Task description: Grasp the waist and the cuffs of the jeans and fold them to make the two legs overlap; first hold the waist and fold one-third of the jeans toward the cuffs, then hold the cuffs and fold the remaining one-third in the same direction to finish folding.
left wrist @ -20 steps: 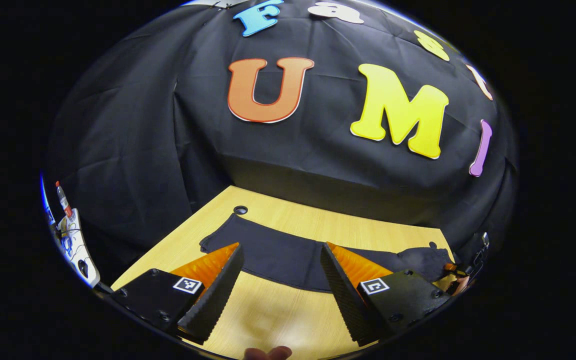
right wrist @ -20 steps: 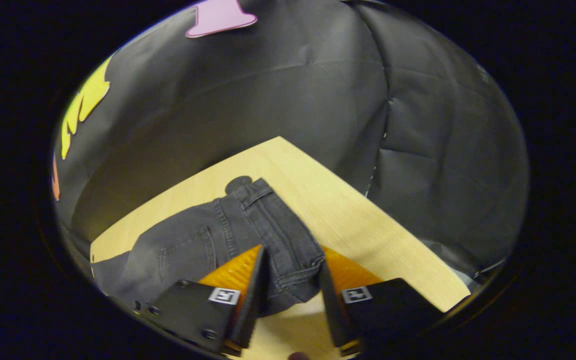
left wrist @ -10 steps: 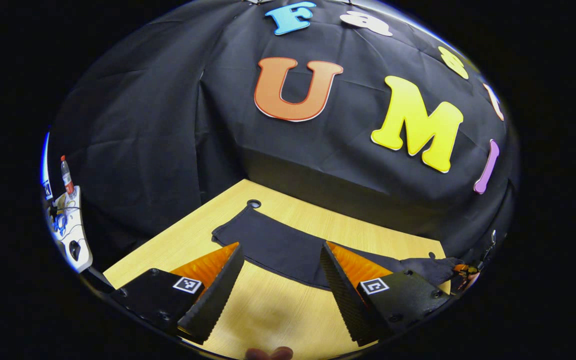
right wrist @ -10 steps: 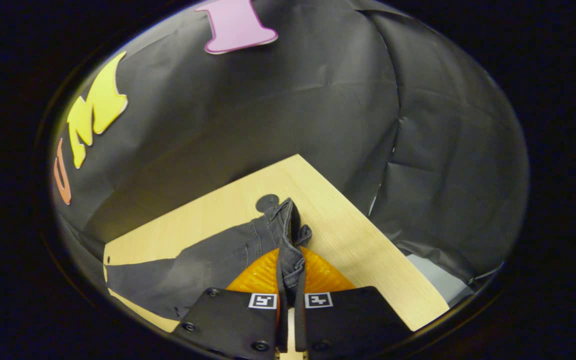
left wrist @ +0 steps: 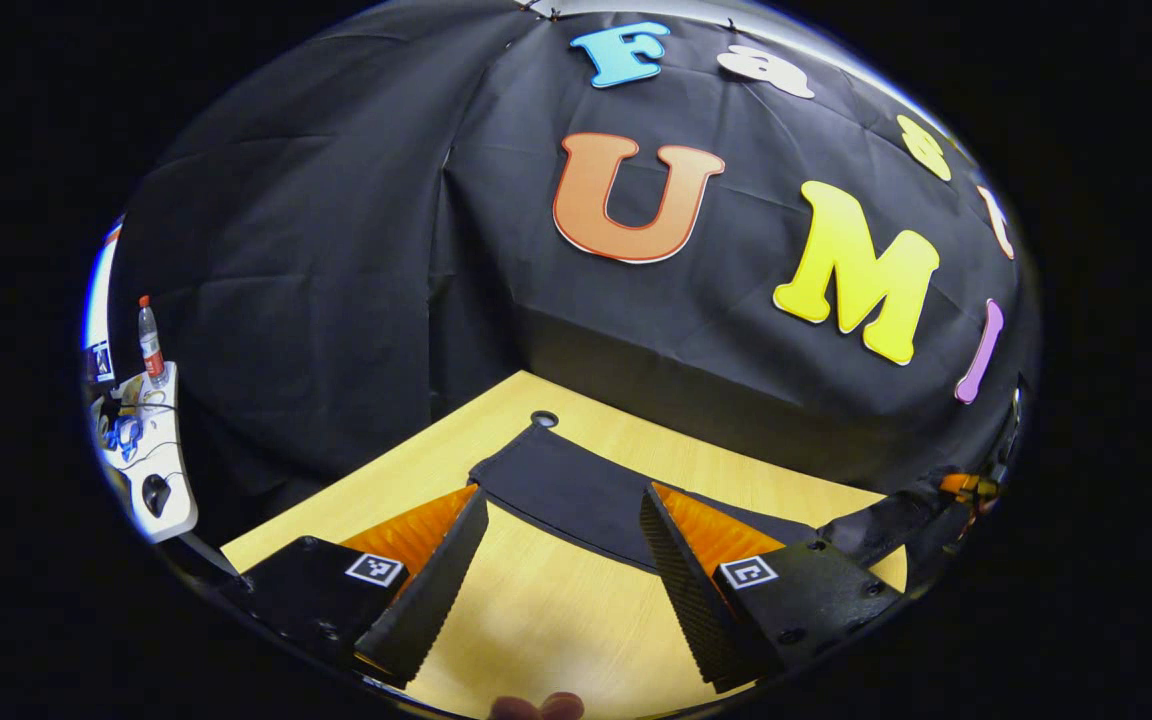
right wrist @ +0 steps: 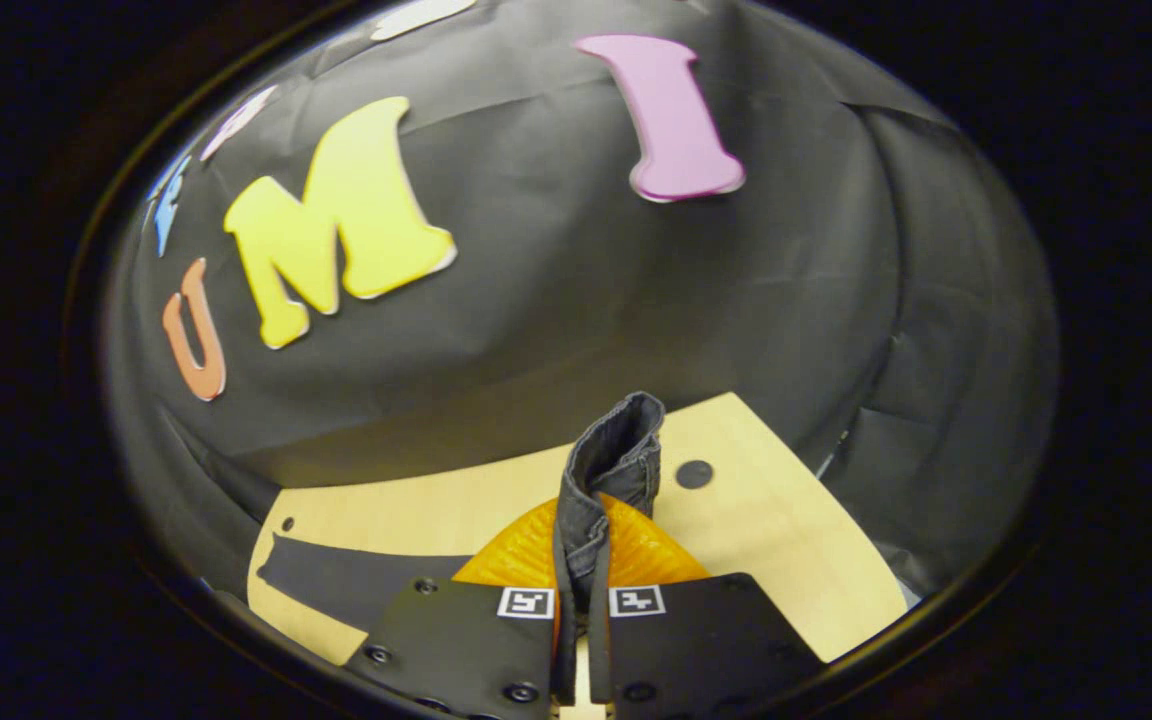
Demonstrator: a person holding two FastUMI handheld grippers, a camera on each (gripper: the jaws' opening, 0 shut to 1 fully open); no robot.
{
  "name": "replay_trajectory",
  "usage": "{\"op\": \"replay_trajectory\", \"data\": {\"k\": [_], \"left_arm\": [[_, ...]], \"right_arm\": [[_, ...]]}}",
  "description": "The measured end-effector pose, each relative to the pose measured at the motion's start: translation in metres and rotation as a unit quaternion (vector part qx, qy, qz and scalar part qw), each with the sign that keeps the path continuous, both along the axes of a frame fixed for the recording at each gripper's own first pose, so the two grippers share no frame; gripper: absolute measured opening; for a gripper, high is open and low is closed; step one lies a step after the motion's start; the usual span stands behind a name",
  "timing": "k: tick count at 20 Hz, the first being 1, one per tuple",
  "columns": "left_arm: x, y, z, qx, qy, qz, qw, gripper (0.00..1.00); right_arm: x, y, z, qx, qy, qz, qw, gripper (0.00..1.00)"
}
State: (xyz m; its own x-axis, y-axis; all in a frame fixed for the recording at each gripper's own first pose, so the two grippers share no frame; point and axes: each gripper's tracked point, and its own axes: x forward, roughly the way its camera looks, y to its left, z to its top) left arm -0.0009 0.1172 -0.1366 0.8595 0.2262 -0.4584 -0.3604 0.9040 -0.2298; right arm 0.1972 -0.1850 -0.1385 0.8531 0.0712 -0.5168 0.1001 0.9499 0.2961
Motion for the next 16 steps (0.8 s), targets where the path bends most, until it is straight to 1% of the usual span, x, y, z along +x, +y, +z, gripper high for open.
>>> {"op": "replay_trajectory", "data": {"k": [1,2,4,5,6,7,9,10,11,12,13,16], "left_arm": [[-0.003,0.005,0.001,-0.002,-0.003,0.001,1.000,0.99],[-0.007,0.012,0.001,0.001,-0.004,0.005,1.000,0.99],[-0.016,0.024,0.001,0.009,-0.009,0.009,1.000,0.99],[-0.020,0.029,0.000,0.011,-0.009,0.013,1.000,0.99],[-0.026,0.034,-0.001,0.012,-0.010,0.016,1.000,0.99],[-0.032,0.040,-0.001,0.014,-0.009,0.021,1.000,0.99],[-0.044,0.051,-0.003,0.024,-0.009,0.028,0.999,0.99],[-0.051,0.056,-0.005,0.030,-0.005,0.031,0.999,0.99],[-0.056,0.061,-0.008,0.034,-0.001,0.031,0.999,0.99],[-0.063,0.066,-0.009,0.037,0.003,0.034,0.999,0.99],[-0.068,0.071,-0.011,0.037,0.006,0.038,0.999,0.99],[-0.085,0.088,-0.022,0.025,0.016,0.070,0.997,0.99]], "right_arm": [[0.001,0.022,0.010,-0.002,-0.006,0.014,1.000,0.02],[0.002,0.048,0.017,-0.002,-0.012,0.030,0.999,0.06],[0.003,0.106,0.024,-0.002,-0.018,0.070,0.997,0.06],[0.001,0.135,0.022,-0.003,-0.018,0.092,0.996,0.09],[0.001,0.165,0.020,-0.006,-0.016,0.113,0.993,0.06],[0.002,0.193,0.014,-0.007,-0.012,0.131,0.991,0.06],[-0.001,0.247,-0.007,-0.008,0.006,0.164,0.986,0.06],[-0.007,0.270,-0.028,-0.014,0.017,0.178,0.984,0.06],[-0.008,0.288,-0.042,-0.017,0.027,0.187,0.982,0.02],[-0.009,0.306,-0.058,-0.018,0.039,0.195,0.980,0.02],[-0.012,0.319,-0.074,-0.019,0.052,0.199,0.978,0.06],[-0.022,0.345,-0.122,-0.030,0.093,0.206,0.974,0.05]]}}
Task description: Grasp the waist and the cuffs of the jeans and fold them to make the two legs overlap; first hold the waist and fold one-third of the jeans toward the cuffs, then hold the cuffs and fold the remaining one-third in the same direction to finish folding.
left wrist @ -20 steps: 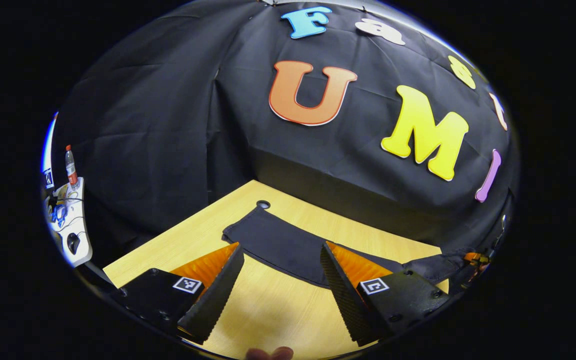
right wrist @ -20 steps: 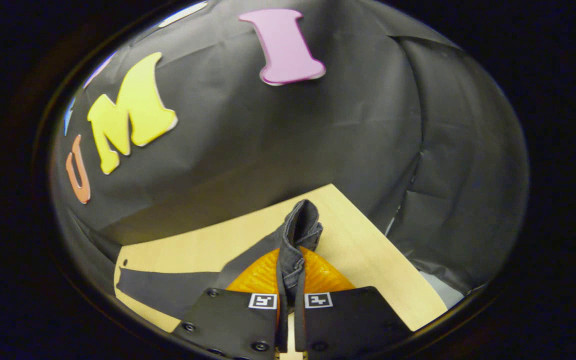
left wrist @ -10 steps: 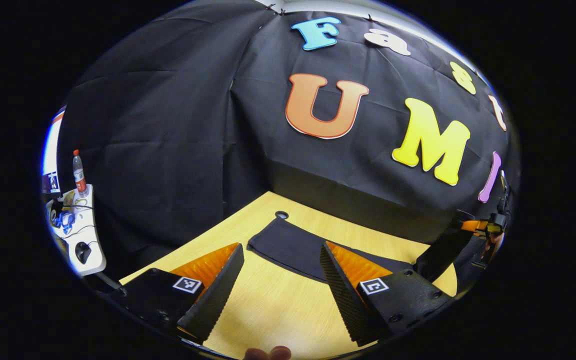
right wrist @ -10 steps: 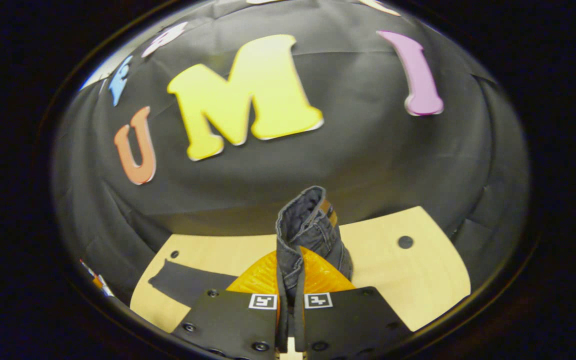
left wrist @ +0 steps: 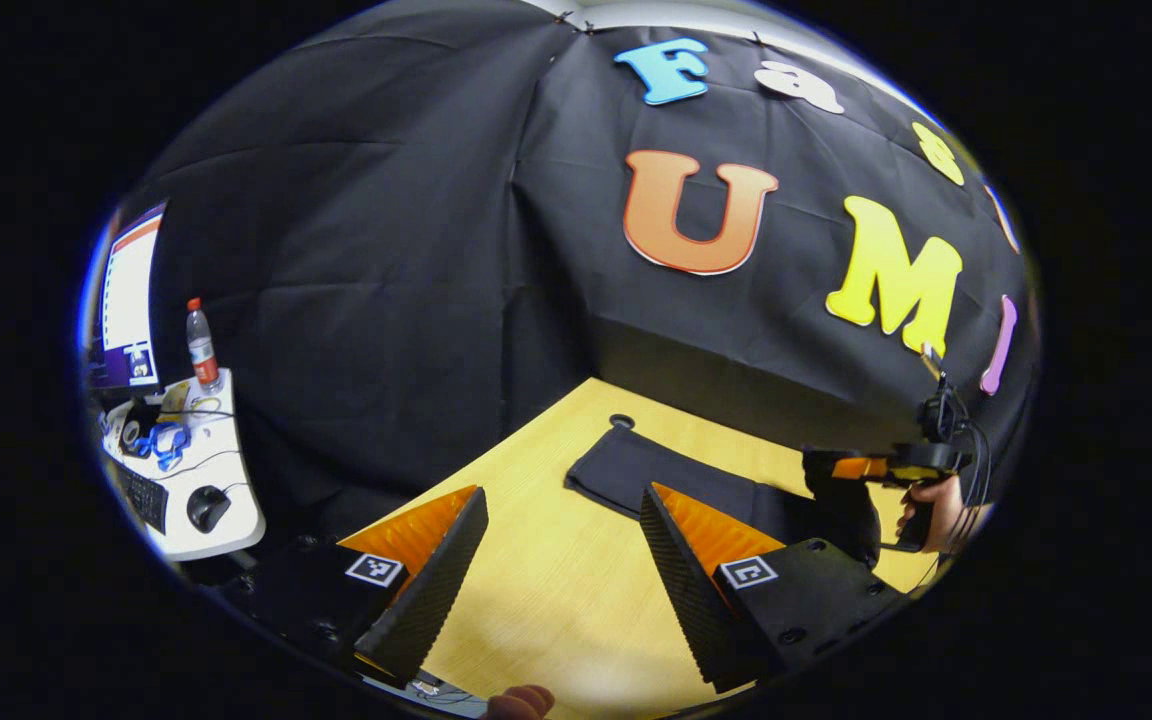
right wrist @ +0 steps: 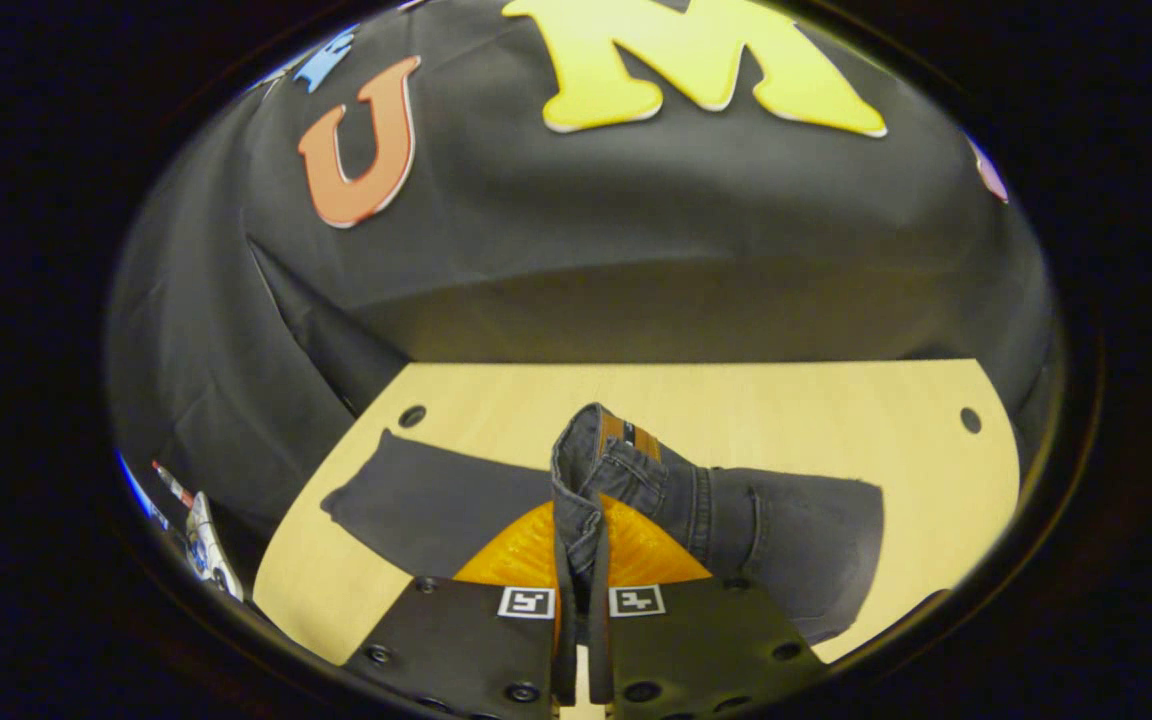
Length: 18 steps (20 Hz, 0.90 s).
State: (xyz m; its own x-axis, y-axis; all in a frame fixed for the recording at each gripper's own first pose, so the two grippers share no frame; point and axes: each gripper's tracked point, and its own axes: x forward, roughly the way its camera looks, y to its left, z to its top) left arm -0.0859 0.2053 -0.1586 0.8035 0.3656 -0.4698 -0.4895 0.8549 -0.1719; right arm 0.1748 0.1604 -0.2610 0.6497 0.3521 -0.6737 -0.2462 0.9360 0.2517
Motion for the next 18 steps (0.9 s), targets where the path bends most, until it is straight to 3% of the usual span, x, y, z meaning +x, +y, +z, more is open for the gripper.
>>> {"op": "replay_trajectory", "data": {"k": [5,8,10,11,13,18], "left_arm": [[-0.011,0.012,-0.022,-0.045,0.009,0.039,0.998,1.00],[-0.009,0.014,-0.032,-0.059,0.015,0.041,0.997,0.99],[-0.003,0.017,-0.034,-0.060,0.020,0.039,0.997,0.99],[0.001,0.016,-0.034,-0.061,0.019,0.037,0.997,0.99],[0.012,0.016,-0.036,-0.069,0.018,0.031,0.997,0.99],[0.044,0.017,-0.047,-0.098,0.012,0.022,0.995,0.99]], "right_arm": [[-0.010,0.019,-0.046,-0.067,0.021,0.022,0.997,0.01],[-0.017,0.019,-0.056,-0.082,0.037,0.041,0.995,0.06],[-0.023,0.026,-0.056,-0.068,0.042,0.054,0.995,0.17],[-0.025,0.030,-0.057,-0.068,0.041,0.058,0.995,0.28],[-0.033,0.040,-0.055,-0.053,0.045,0.078,0.995,0.30],[-0.068,0.041,0.013,0.017,0.027,0.083,0.996,0.82]]}}
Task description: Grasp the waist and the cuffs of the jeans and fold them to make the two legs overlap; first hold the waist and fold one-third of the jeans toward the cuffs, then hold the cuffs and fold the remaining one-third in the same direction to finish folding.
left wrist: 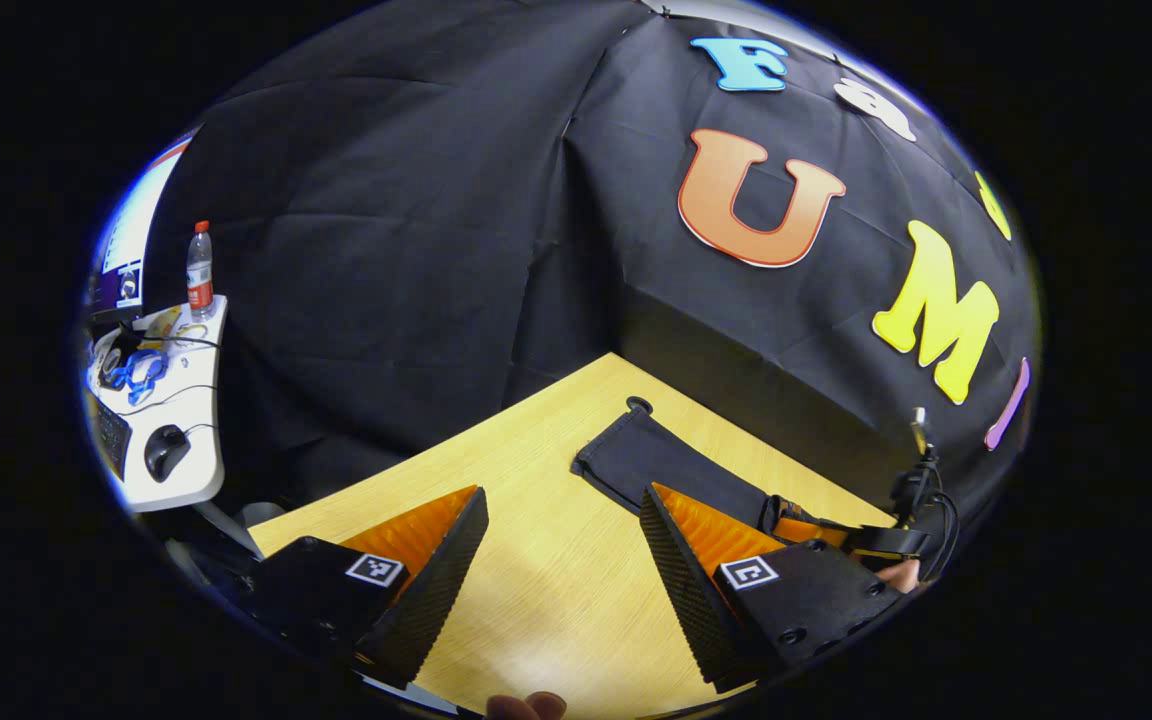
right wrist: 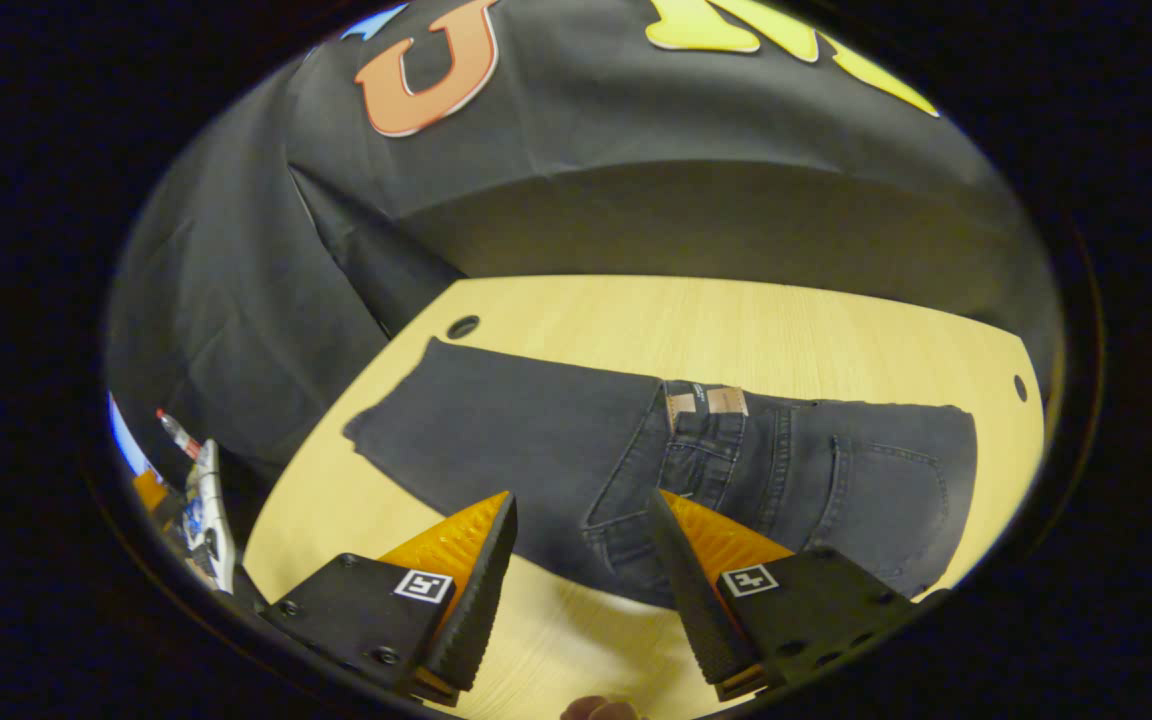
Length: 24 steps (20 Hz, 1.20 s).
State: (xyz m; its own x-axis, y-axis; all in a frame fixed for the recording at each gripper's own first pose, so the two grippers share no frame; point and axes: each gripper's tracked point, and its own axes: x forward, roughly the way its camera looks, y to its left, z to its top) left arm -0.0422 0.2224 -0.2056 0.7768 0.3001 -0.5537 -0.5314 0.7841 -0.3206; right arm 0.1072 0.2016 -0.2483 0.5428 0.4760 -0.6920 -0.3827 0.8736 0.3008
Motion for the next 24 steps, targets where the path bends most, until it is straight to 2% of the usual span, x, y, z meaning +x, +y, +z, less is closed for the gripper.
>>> {"op": "replay_trajectory", "data": {"k": [1,2,3,4,5,6,7,8,9,13,14,15,16,22,24], "left_arm": [[0.011,0.000,-0.006,-0.023,-0.005,-0.001,1.000,0.99],[0.024,0.000,-0.009,-0.047,-0.015,0.001,0.999,0.99],[0.037,0.002,-0.015,-0.075,-0.026,0.008,0.997,0.99],[0.050,0.002,-0.021,-0.106,-0.038,0.014,0.993,0.99],[0.065,0.001,-0.027,-0.145,-0.055,0.021,0.988,0.99],[0.076,0.003,-0.035,-0.183,-0.065,0.034,0.980,0.99],[0.088,0.004,-0.045,-0.217,-0.070,0.045,0.973,0.99],[0.096,0.004,-0.056,-0.244,-0.073,0.054,0.966,0.99],[0.104,0.003,-0.067,-0.266,-0.073,0.060,0.959,0.99],[0.134,0.000,-0.098,-0.345,-0.076,0.079,0.932,0.99],[0.140,-0.001,-0.106,-0.360,-0.074,0.087,0.926,0.99],[0.146,-0.002,-0.113,-0.372,-0.073,0.094,0.921,0.99],[0.152,0.000,-0.121,-0.380,-0.071,0.101,0.917,0.99],[0.171,0.015,-0.155,-0.374,-0.055,0.134,0.916,0.98],[0.181,0.015,-0.154,-0.388,-0.065,0.134,0.909,0.98]], "right_arm": [[-0.009,-0.008,0.020,0.005,-0.012,0.009,1.000,0.82],[-0.020,-0.015,0.041,0.008,-0.026,0.020,0.999,0.75],[-0.029,-0.026,0.062,0.008,-0.042,0.030,0.999,0.82],[-0.037,-0.041,0.079,0.005,-0.056,0.038,0.998,0.82],[-0.043,-0.057,0.095,0.001,-0.068,0.040,0.997,0.90],[-0.049,-0.074,0.108,-0.003,-0.077,0.037,0.996,0.90],[-0.052,-0.094,0.120,-0.005,-0.083,0.026,0.996,0.85],[-0.055,-0.112,0.131,-0.005,-0.085,0.011,0.996,0.89],[-0.056,-0.131,0.139,-0.007,-0.086,-0.008,0.996,0.86],[-0.061,-0.200,0.157,-0.028,-0.087,-0.070,0.993,0.91],[-0.064,-0.214,0.158,-0.034,-0.086,-0.082,0.992,0.85],[-0.067,-0.226,0.158,-0.038,-0.082,-0.094,0.991,0.92],[-0.069,-0.235,0.158,-0.042,-0.080,-0.106,0.990,0.92],[-0.076,-0.264,0.156,-0.033,-0.057,-0.158,0.985,0.92],[-0.076,-0.263,0.155,-0.025,-0.053,-0.165,0.985,0.92]]}}
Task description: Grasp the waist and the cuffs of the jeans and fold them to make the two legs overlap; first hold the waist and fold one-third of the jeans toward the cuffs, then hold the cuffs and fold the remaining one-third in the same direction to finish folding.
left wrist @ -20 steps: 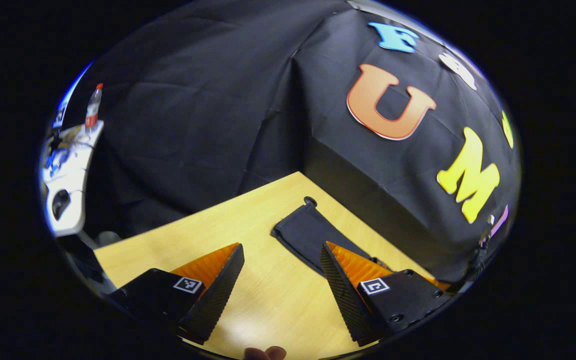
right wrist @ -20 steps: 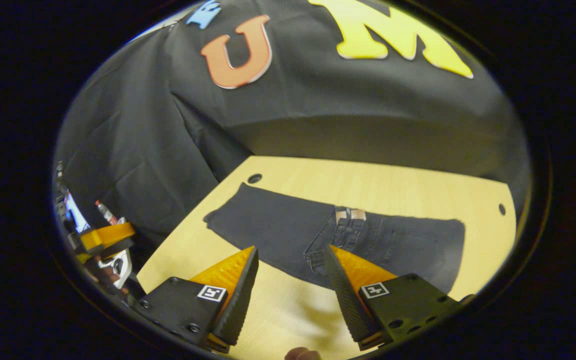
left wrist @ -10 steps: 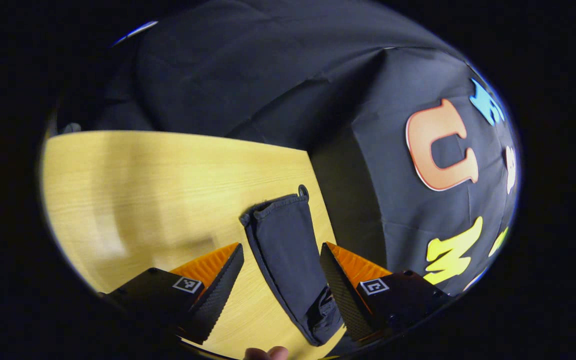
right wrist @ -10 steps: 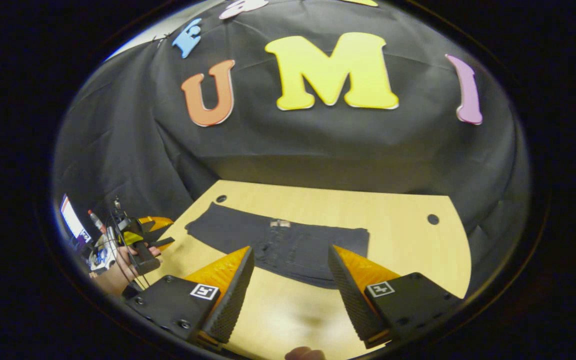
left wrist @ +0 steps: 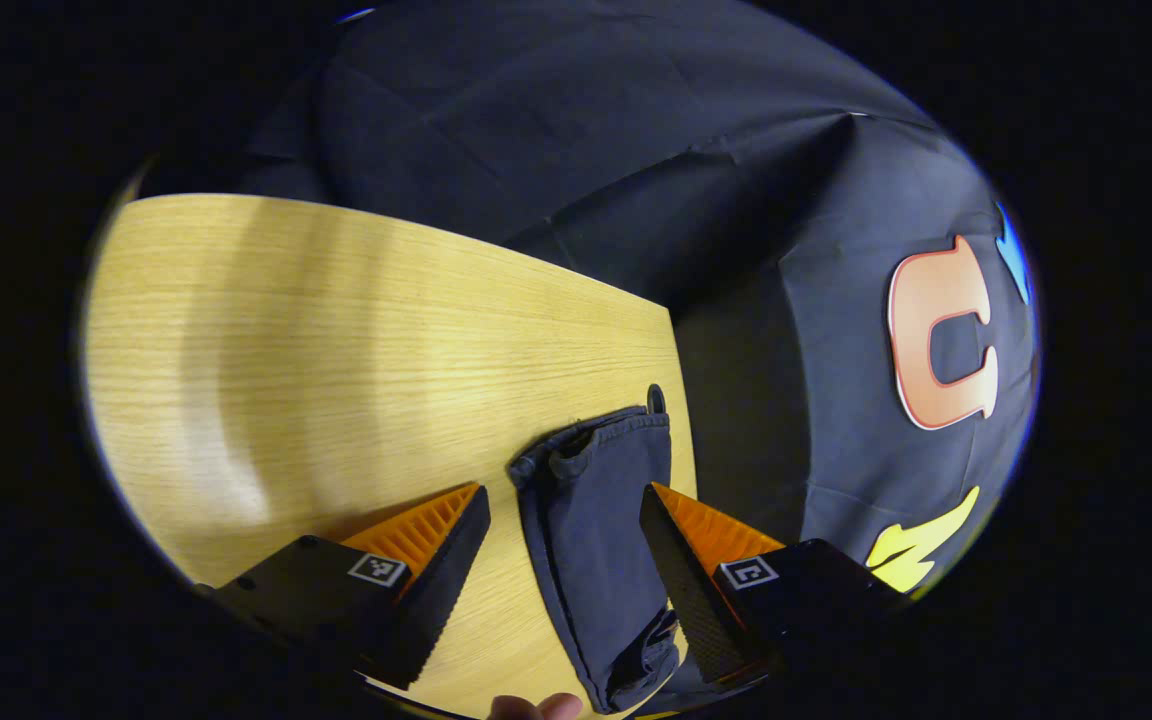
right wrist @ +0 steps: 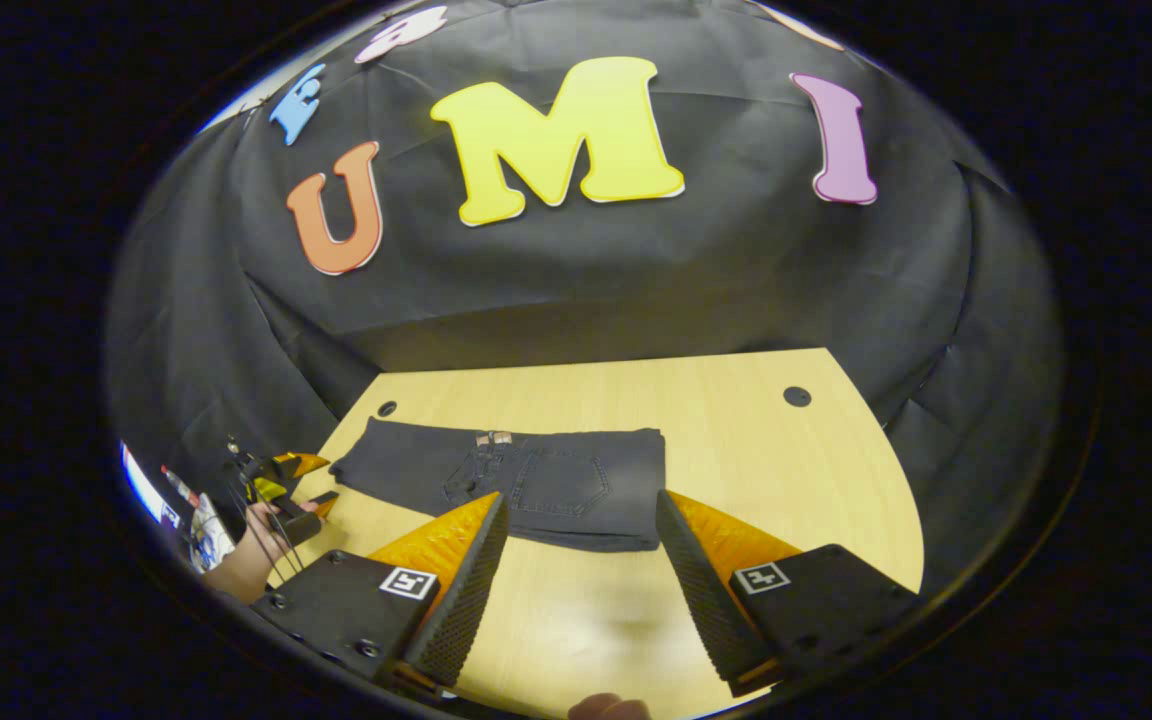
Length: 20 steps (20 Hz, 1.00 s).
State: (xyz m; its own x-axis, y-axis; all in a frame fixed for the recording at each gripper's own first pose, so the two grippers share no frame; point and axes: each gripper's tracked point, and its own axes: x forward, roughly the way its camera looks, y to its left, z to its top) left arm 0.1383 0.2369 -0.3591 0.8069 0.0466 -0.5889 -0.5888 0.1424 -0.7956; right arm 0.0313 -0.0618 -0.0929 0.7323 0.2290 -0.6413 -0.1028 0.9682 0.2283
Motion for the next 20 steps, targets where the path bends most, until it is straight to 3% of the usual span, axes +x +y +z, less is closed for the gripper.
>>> {"op": "replay_trajectory", "data": {"k": [3,6,7,8,9,11,12,13,14,15,16,17,18,20], "left_arm": [[0.014,-0.002,-0.001,-0.018,-0.020,-0.001,1.000,0.96],[0.032,0.002,-0.001,-0.055,-0.051,0.027,0.997,0.93],[0.035,0.002,0.002,-0.067,-0.064,0.033,0.995,0.92],[0.038,0.000,-0.005,-0.071,-0.060,0.034,0.995,0.90],[0.040,-0.001,-0.009,-0.072,-0.058,0.030,0.995,0.88],[0.045,-0.006,-0.014,-0.070,-0.059,0.022,0.996,0.78],[0.048,-0.008,-0.014,-0.070,-0.060,0.017,0.996,0.63],[0.052,-0.009,-0.016,-0.071,-0.061,0.014,0.996,0.69],[0.055,-0.011,-0.022,-0.070,-0.052,0.011,0.996,0.51],[0.054,-0.012,-0.027,-0.071,-0.041,0.008,0.997,0.58],[0.054,-0.011,-0.028,-0.072,-0.037,0.008,0.997,0.10],[0.054,-0.012,-0.027,-0.073,-0.037,0.006,0.997,0.06],[0.052,-0.014,-0.022,-0.070,-0.039,0.002,0.997,0.12],[0.053,-0.014,-0.008,-0.059,-0.048,-0.004,0.997,0.09]], "right_arm": [[0.000,0.003,0.001,-0.011,-0.006,0.012,1.000,0.92],[-0.003,0.007,-0.009,-0.004,0.006,0.015,1.000,0.92],[-0.005,0.008,-0.012,-0.002,0.011,0.015,1.000,0.86],[-0.006,0.010,-0.013,-0.001,0.013,0.014,1.000,0.92],[-0.006,0.008,-0.013,-0.004,0.014,0.013,1.000,0.92],[-0.006,0.004,-0.013,-0.008,0.015,0.010,1.000,0.92],[-0.007,0.002,-0.012,-0.008,0.015,0.008,1.000,0.86],[-0.007,0.000,-0.012,-0.006,0.015,0.005,1.000,0.92],[-0.008,-0.002,-0.012,-0.005,0.016,0.002,1.000,0.92],[-0.010,-0.003,-0.012,-0.001,0.017,-0.001,1.000,0.92],[-0.012,-0.005,-0.013,-0.001,0.019,-0.004,1.000,0.92],[-0.014,-0.007,-0.013,-0.001,0.015,-0.004,1.000,0.92],[-0.015,-0.010,-0.011,-0.007,0.008,-0.007,1.000,0.86],[-0.018,-0.013,-0.008,-0.019,-0.005,-0.008,1.000,0.92]]}}
